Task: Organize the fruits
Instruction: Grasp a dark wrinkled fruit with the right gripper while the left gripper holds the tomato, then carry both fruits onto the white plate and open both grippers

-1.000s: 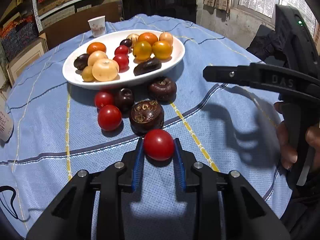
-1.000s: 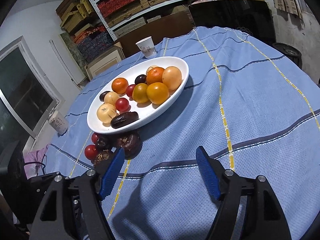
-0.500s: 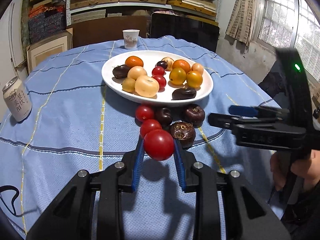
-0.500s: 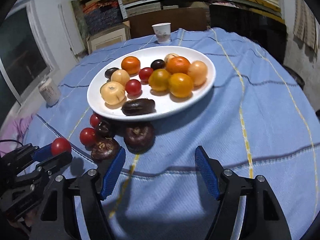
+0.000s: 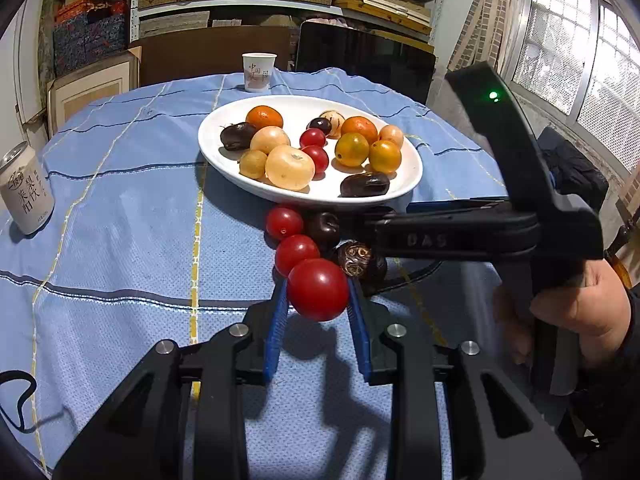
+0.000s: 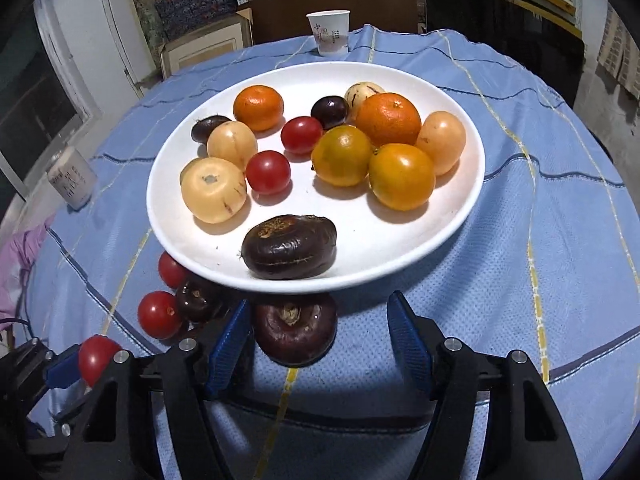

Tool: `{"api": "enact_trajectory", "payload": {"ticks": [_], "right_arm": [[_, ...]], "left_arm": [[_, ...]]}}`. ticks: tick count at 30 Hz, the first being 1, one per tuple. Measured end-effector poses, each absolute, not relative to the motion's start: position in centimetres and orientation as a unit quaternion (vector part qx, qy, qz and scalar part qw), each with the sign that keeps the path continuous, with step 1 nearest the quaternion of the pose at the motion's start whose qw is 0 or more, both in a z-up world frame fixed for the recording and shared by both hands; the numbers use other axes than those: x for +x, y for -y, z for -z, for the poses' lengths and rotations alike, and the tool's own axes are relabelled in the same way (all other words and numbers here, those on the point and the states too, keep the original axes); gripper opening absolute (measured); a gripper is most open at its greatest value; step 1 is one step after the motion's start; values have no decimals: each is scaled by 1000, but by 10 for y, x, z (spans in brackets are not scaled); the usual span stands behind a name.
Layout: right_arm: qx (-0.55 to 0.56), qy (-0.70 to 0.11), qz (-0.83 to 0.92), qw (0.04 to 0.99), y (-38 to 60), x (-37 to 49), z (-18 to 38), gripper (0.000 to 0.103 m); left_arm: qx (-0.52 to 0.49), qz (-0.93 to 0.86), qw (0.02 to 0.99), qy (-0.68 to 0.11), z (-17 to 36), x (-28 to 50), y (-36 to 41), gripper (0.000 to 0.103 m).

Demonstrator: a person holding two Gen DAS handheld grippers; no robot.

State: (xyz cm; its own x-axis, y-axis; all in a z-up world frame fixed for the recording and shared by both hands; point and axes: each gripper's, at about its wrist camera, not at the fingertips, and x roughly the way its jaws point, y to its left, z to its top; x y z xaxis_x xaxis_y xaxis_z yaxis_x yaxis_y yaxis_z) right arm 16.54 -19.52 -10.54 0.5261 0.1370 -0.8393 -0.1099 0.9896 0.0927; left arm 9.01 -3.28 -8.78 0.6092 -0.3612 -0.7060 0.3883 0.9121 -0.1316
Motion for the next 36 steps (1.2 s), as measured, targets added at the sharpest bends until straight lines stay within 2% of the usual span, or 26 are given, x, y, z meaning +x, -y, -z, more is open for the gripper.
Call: {"api": "enact_trajectory", "payload": {"ticks": [4,8,13,26,36], "right_arm": [[-25,-477,-66,876,189,159,105,68],[-59,-470,-76,877,189,150,104,42],[-96,-453,-72,883,189,133,102,42],[-17,-420,-89,903,226,92,81,42],[4,-398,-103,912,239,73,68,42]], "left_arm": [[16,210,897,-389,87,91,33,29],[15,210,896,-391,88,92,33,29],[14,210,895,-394,89,94,33,29],[15,202,894,-400,92,96,33,29],[17,198,914,-353,70,83,27,28]]}}
